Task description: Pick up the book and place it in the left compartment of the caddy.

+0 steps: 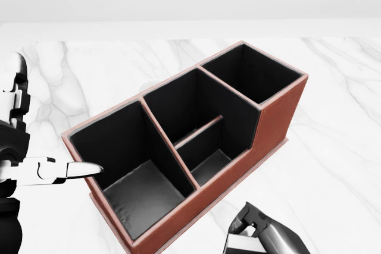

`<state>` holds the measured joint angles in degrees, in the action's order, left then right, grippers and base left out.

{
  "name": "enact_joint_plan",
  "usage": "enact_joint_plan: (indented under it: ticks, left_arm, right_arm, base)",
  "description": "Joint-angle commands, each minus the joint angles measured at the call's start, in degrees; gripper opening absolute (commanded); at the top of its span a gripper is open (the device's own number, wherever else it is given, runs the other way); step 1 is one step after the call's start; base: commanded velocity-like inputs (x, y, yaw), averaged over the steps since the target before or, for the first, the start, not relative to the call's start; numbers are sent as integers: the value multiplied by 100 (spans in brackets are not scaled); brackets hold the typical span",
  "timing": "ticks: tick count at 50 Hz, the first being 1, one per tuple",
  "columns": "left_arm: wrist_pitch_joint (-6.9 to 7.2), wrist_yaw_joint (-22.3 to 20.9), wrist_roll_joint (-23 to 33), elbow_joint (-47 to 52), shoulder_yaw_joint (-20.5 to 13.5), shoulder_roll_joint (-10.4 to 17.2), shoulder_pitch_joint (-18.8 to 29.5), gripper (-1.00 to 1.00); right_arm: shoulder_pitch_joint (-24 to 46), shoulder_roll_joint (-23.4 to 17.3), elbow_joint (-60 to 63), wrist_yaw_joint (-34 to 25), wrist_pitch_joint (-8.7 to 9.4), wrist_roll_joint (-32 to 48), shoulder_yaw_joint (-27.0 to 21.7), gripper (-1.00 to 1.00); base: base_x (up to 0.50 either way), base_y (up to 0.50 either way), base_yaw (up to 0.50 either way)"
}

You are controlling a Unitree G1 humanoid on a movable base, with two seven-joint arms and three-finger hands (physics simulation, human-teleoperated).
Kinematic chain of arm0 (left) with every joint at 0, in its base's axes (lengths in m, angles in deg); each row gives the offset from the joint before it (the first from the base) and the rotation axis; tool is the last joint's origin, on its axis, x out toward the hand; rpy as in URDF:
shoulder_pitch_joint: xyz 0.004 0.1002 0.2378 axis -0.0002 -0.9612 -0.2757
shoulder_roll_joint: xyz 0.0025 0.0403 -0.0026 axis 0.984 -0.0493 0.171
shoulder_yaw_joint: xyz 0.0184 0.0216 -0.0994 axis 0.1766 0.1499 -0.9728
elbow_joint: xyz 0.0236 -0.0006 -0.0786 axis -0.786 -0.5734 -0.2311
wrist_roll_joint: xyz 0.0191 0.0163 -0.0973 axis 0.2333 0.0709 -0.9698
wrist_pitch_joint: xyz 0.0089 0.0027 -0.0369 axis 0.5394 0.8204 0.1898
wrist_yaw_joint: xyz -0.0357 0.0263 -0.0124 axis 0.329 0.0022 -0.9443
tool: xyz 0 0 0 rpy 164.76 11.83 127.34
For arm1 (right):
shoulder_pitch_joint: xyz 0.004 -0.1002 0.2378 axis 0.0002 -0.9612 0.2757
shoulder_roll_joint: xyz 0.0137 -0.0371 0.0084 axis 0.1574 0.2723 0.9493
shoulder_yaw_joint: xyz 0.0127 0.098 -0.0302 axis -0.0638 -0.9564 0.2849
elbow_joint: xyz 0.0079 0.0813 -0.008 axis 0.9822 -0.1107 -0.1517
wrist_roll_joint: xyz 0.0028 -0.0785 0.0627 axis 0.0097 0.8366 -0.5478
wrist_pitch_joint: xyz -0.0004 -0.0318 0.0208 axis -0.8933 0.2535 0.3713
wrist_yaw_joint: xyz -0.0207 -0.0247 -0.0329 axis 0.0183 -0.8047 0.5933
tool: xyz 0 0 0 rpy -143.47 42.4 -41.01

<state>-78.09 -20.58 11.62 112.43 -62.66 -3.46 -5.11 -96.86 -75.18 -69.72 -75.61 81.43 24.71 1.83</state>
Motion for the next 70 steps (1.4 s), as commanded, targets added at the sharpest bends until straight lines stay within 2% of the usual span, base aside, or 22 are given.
enact_joint_plan:
  ticks: [1,17,26,34,38,39,40,41,42,43,45,46,47,48,60,70]
  left_arm:
    - [0,4,-6,-7,-4,3,11,100]
    - [0,12,-6,-31,-7,6,12,100]
    - [0,17,-17,4,-20,14,17,100]
    - [0,19,-31,-22,-43,23,32,100]
    - [0,26,-51,15,-57,33,40,100]
    - [0,28,-59,26,-65,36,42,100]
    - [0,30,-62,36,-70,39,43,100]
    - [0,36,-78,60,-88,47,56,100]
    - [0,37,-79,62,-88,48,57,100]
    - [0,37,-83,28,-100,54,72,100]
    - [0,44,-79,-38,-103,62,90,100]
    - [0,45,-79,-41,-103,62,91,100]
    - [0,53,-75,-95,-108,69,110,100]
    - [0,58,-77,-91,-108,75,114,100]
    - [0,101,-179,-147,-222,162,232,100]
    - [0,147,-217,-212,-274,219,295,100]
  right_arm:
    - [-45,22,252,-48,0,-267,-28,-100]
    - [12,38,722,-280,9,-306,-163,-100]
    - [-65,97,1437,-572,195,-279,-299,-100]
    - [-151,118,1836,-800,136,-262,-395,-100]
    - [-107,155,2036,-960,215,-267,-458,-100]
    - [-71,171,2169,-1047,305,-271,-476,-100]
    - [-68,175,2177,-1055,309,-270,-479,-100]
    - [-14,192,2299,-1130,415,-268,-495,-100]
    - [-11,193,2307,-1135,422,-267,-497,-100]
    - [38,215,2468,-1232,562,-272,-509,-100]
    - [121,234,2578,-1307,725,-286,-517,-100]
    - [124,233,2582,-1308,733,-287,-516,-100]
    - [259,252,2637,-1355,919,-282,-521,-100]
    - [300,250,2674,-1373,1000,-282,-507,-100]
    - [1084,249,3558,-1788,1000,-153,-76,-100]
    - [1724,221,3610,-1905,1000,-10,121,-100]
  base:
    - [0,0,0]
    - [0,0,0]
    - [0,0,0]
    - [0,0,0]
    - [0,0,0]
    - [0,0,0]
    - [0,0,0]
    - [0,0,0]
    - [0,0,0]
    - [0,0,0]
    - [0,0,0]
    - [0,0,0]
    - [0,0,0]
    - [0,0,0]
    - [0,0,0]
    - [0,0,0]
